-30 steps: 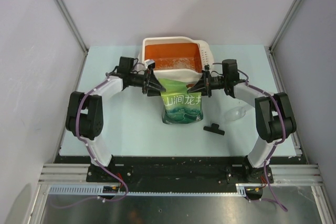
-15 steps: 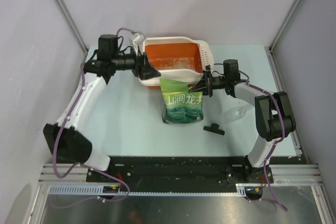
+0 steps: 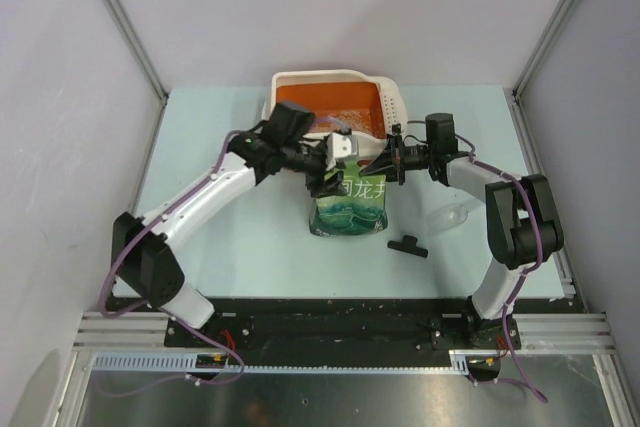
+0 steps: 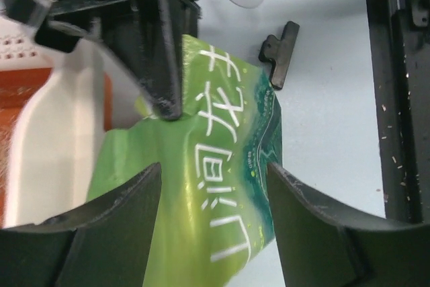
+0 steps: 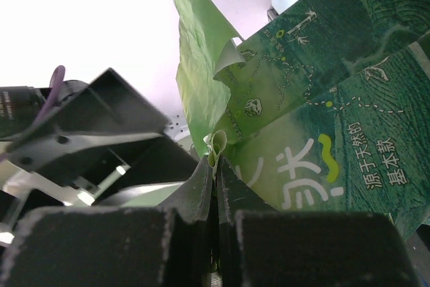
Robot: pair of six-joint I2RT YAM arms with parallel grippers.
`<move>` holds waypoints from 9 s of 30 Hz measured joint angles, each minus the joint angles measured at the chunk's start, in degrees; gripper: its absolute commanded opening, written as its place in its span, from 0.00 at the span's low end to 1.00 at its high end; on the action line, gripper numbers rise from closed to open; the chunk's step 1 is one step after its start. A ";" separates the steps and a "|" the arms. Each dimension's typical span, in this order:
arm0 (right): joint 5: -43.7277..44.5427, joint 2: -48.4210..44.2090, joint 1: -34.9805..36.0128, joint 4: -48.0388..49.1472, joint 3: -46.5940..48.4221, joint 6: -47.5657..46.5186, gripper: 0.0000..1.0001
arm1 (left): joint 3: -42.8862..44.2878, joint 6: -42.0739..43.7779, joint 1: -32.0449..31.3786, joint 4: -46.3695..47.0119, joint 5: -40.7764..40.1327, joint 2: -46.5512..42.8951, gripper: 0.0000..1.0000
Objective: Fill the litter box with clean litter
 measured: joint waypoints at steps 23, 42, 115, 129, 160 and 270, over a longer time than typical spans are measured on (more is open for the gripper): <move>1.81 -2.80 -0.31 -10.80 0.11 -7.72 0.00 | -7.23 8.17 -2.12 5.92 -3.93 1.25 0.00; -1.53 -3.82 -0.52 -19.06 0.11 -12.33 0.27 | -15.78 8.41 -4.02 13.16 -6.12 -5.25 0.00; 44.15 -27.69 19.54 -37.40 0.50 -131.73 0.46 | -16.06 4.50 -0.35 10.67 -2.80 -5.75 0.00; 35.17 -23.37 14.32 -41.72 4.13 -125.76 0.00 | -16.92 4.61 0.79 12.09 -1.97 -5.90 0.00; 22.34 -16.83 6.12 -42.91 7.72 -100.28 0.00 | -7.96 -2.97 -1.84 11.56 3.41 2.75 0.38; 24.70 -10.75 10.25 -38.53 12.52 -98.44 0.00 | -12.98 -14.58 2.49 22.84 8.07 1.62 0.43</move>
